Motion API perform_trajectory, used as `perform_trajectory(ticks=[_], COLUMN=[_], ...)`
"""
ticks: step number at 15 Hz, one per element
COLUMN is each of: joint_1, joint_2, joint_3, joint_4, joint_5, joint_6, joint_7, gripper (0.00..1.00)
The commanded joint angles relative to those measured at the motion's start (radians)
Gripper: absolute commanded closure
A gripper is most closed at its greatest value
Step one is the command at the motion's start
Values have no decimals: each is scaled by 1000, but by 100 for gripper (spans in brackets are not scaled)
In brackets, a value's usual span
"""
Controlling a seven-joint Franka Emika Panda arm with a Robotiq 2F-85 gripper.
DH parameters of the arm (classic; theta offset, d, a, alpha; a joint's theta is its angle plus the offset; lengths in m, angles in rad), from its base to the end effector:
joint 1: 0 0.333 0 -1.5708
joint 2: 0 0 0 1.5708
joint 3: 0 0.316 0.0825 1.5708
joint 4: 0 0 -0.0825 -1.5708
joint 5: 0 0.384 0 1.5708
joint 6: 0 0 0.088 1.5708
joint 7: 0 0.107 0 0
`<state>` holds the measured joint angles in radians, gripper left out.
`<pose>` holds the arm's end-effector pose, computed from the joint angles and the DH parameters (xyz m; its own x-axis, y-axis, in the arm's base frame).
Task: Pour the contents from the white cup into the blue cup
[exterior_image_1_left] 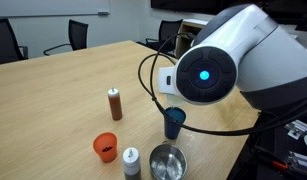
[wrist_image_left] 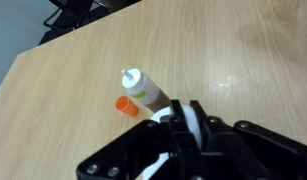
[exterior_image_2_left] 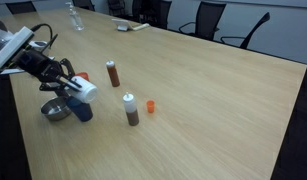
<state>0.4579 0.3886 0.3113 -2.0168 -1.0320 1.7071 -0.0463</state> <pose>0.4518 0.3199 0.2576 0.3625 0.6368 -0.6805 0.8697 0.0313 0.4926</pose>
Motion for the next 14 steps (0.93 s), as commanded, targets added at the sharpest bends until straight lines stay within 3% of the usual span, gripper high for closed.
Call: perform_trajectory(ticks=[1, 14], joint_1=[15, 58], joint_2=[25, 88], joint_3=[9, 22], joint_4=[31, 63], joint_5=[-56, -168], joint_6=[-76, -211], joint_7=[-15, -19], gripper=[97, 97])
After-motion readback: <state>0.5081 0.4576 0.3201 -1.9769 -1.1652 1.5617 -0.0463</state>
